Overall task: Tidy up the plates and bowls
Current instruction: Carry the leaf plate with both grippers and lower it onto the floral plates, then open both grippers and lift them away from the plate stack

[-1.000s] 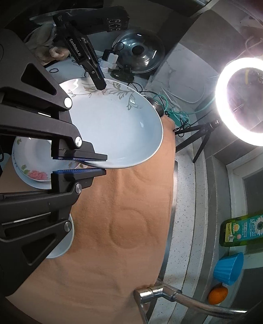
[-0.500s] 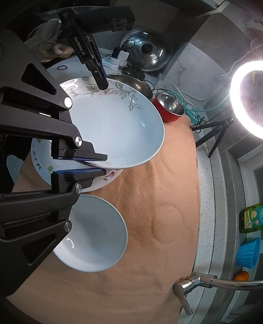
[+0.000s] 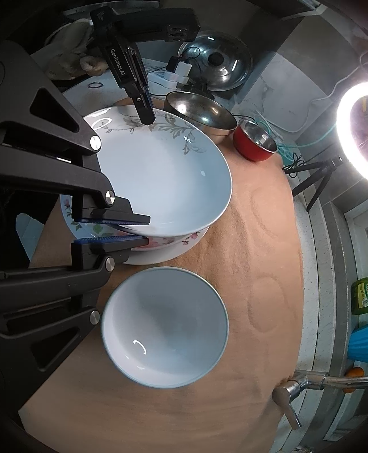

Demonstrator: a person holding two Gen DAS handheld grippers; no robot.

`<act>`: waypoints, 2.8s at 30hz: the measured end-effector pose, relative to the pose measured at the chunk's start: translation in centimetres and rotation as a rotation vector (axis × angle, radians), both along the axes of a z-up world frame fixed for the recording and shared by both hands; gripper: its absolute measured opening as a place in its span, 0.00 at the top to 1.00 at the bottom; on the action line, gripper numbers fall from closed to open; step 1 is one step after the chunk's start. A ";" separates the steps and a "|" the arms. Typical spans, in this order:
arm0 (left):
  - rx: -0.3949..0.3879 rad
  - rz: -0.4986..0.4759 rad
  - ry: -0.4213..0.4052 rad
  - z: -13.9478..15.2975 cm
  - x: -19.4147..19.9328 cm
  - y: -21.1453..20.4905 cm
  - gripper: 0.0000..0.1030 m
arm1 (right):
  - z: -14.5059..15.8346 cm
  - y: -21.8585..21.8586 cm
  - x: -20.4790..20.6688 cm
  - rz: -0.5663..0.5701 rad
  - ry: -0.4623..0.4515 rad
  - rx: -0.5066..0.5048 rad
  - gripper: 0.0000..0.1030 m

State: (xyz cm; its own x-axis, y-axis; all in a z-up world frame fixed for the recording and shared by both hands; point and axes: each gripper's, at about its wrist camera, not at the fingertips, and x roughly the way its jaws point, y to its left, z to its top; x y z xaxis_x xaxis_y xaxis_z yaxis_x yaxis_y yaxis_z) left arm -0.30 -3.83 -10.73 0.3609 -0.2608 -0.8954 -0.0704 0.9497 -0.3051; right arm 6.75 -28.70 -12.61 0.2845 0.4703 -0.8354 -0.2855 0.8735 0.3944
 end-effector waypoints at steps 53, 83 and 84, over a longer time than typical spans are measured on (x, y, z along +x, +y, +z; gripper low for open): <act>0.116 -0.079 0.043 -2.2 0.5 -1.4 0.89 | -2.5 2.8 -0.5 0.091 -0.031 -0.224 0.87; 0.013 -0.007 -0.064 1.8 -1.6 2.7 0.89 | 3.2 2.4 -1.3 0.037 -0.117 -0.106 0.57; 0.010 0.009 -0.070 2.0 -1.7 3.3 0.89 | 3.6 2.6 -1.2 0.042 -0.125 -0.099 0.57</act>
